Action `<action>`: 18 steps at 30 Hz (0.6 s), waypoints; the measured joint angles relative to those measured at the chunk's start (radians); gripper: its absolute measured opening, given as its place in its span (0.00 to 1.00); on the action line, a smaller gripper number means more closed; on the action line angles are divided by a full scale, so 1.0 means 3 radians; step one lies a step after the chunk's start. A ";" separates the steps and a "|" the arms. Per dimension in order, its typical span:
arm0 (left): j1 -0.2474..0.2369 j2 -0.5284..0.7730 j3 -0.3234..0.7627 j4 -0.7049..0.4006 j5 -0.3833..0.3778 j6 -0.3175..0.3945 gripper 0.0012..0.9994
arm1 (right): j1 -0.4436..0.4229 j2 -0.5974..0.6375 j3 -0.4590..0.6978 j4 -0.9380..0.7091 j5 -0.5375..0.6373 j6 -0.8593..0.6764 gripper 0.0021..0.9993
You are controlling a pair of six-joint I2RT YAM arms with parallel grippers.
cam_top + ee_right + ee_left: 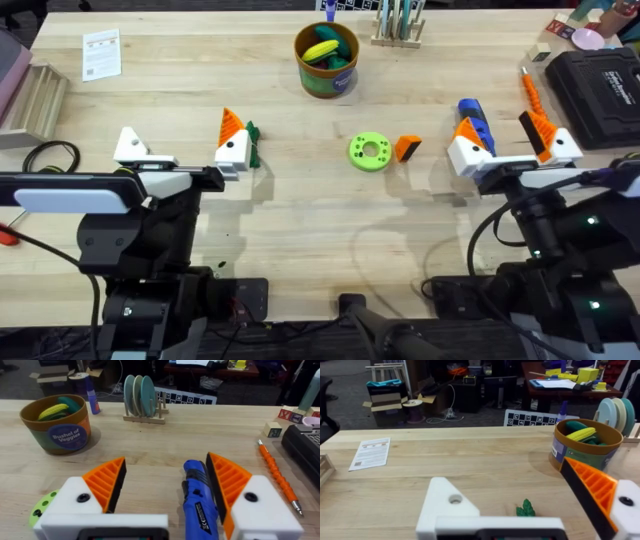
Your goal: Pick up the gripper from the table and insert it into the empty holder that is missing its gripper. Then pick up a screw, insert it into the mounting hole, and use the screwdriver to tighten it. Finally, clean up the table by picking up the vegetable and placing it into the bucket.
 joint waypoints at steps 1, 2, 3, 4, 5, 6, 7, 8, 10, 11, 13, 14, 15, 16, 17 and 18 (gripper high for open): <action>0.0000 0.0000 0.0000 0.0000 0.0000 0.0000 0.99 | 0.0000 0.0000 0.0000 0.0000 0.0000 0.0000 0.96; 0.0000 0.0000 0.0000 0.0001 0.0000 0.0000 0.99 | 0.0000 -0.0001 0.0000 -0.0001 0.0001 0.0000 0.96; 0.0000 -0.0001 0.0000 0.0004 0.0000 0.0000 0.99 | 0.0000 0.0000 0.0000 -0.0004 0.0000 0.0000 0.96; 0.0000 -0.0001 0.0000 0.0009 0.0000 0.0000 0.99 | 0.0000 0.0000 0.0000 -0.0007 0.0001 0.0000 0.96; 0.0000 0.0000 0.0000 0.0010 0.0000 0.0000 0.99 | 0.0000 0.0000 0.0000 -0.0008 0.0001 0.0000 0.96; 0.0000 -0.0001 0.0000 0.0010 0.0000 0.0000 0.99 | 0.0000 0.0000 0.0001 -0.0008 0.0001 0.0000 0.96; 0.0000 -0.0001 0.0000 0.0010 0.0000 0.0001 0.99 | 0.0000 0.0000 0.0001 -0.0006 0.0001 0.0000 0.96; 0.0000 -0.0001 0.0000 0.0010 0.0000 0.0000 0.99 | 0.0000 0.0000 0.0001 0.0003 0.0001 0.0000 0.96; 0.0001 -0.0001 0.0000 0.0015 0.0000 0.0001 0.99 | 0.0000 0.0000 0.0000 0.0031 0.0000 0.0000 0.96; 0.0001 0.0000 0.0000 0.0029 0.0000 0.0000 0.99 | 0.0000 0.0000 0.0000 0.0092 0.0001 0.0000 0.96; 0.0001 0.0000 0.0001 0.0051 0.0000 -0.0006 0.99 | 0.0000 0.0000 0.0000 0.0238 0.0001 0.0001 0.96; 0.0001 0.0000 0.0003 0.0052 0.0000 -0.0017 0.99 | 0.0000 0.0000 0.0001 0.0294 0.0001 0.0001 0.96; 0.0001 -0.0001 0.0013 0.0036 0.0000 -0.0030 0.99 | 0.0000 0.0000 0.0005 0.0334 0.0001 0.0001 0.96; 0.0000 0.0000 0.0040 -0.0005 0.0000 -0.0043 0.99 | 0.0000 0.0000 0.0020 0.0340 0.0001 0.0001 0.96; 0.0001 0.0000 0.0083 -0.0067 0.0000 -0.0053 0.99 | 0.0000 0.0000 0.0042 0.0338 0.0001 0.0001 0.96; 0.0001 0.0001 0.0157 -0.0157 -0.0002 -0.0060 0.99 | 0.0000 0.0000 0.0076 0.0331 0.0001 0.0001 0.96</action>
